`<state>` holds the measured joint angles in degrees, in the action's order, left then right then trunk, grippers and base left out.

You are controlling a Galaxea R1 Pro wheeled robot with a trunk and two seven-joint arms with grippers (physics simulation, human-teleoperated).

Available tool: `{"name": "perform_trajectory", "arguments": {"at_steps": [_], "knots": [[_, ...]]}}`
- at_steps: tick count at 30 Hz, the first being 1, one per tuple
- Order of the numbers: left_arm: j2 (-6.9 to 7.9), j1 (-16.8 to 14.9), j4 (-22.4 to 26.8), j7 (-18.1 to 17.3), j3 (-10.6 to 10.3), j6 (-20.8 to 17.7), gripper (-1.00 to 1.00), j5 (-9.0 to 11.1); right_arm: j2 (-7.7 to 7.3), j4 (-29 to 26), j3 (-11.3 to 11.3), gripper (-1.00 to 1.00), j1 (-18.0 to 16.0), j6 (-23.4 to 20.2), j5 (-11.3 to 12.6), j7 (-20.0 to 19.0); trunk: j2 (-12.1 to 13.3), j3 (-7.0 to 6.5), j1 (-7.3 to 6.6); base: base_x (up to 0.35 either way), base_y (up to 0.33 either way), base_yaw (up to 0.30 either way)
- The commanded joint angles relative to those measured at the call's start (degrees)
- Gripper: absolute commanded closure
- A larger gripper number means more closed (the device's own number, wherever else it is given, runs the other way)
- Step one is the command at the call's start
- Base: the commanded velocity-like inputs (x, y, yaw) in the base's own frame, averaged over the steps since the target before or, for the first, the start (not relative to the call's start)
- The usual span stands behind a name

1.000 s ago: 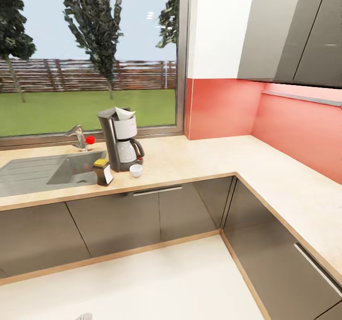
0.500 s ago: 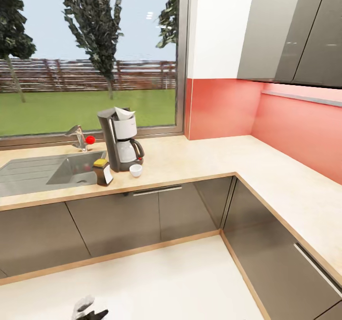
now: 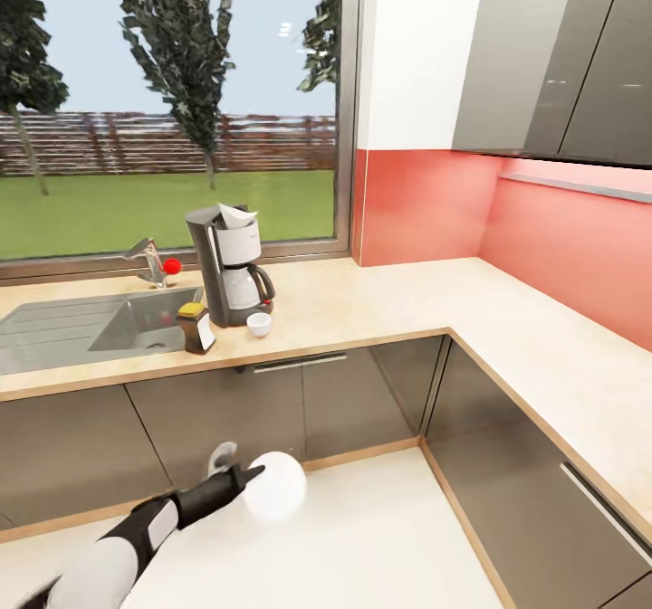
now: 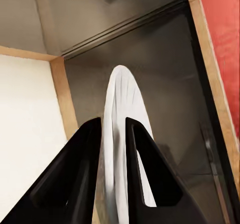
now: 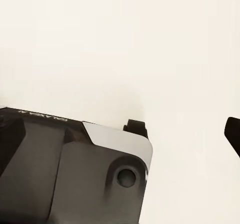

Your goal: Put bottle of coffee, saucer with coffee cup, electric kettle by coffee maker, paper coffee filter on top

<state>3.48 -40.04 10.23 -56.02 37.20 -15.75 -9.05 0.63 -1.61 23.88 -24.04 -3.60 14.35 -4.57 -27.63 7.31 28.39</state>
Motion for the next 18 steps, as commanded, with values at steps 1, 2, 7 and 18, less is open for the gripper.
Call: {"name": "perform_trajectory", "arguments": {"at_steps": [1,2,7,18], "knots": [[-0.89,-1.2,0.0,-0.1,0.3,-1.2,1.0,-0.9,-0.01,-0.1,0.5,-1.0,0.0,-0.3,0.6,-0.1,-0.1,0.12,0.02,0.0,0.0,0.0],[-1.28,-1.7,0.0,-0.1,0.3,-1.7,1.0,-1.0,-0.01,-0.1,0.5,-1.0,0.0,-0.3,0.6,-0.1,-0.1,0.12,0.02,0.0,0.0,0.0],[-5.61,-8.6,0.0,0.2,0.2,-5.8,1.0,-4.7,-0.01,-0.2,0.5,-1.0,0.0,0.5,0.7,-0.1,-0.1,0.12,0.02,0.0,0.0,0.0],[-10.76,-22.0,1.2,28.2,1.2,-9.3,1.0,19.6,0.02,-0.1,0.4,-1.0,0.0,3.0,1.0,0.0,-0.1,0.12,0.02,0.0,0.0,0.132]]}}
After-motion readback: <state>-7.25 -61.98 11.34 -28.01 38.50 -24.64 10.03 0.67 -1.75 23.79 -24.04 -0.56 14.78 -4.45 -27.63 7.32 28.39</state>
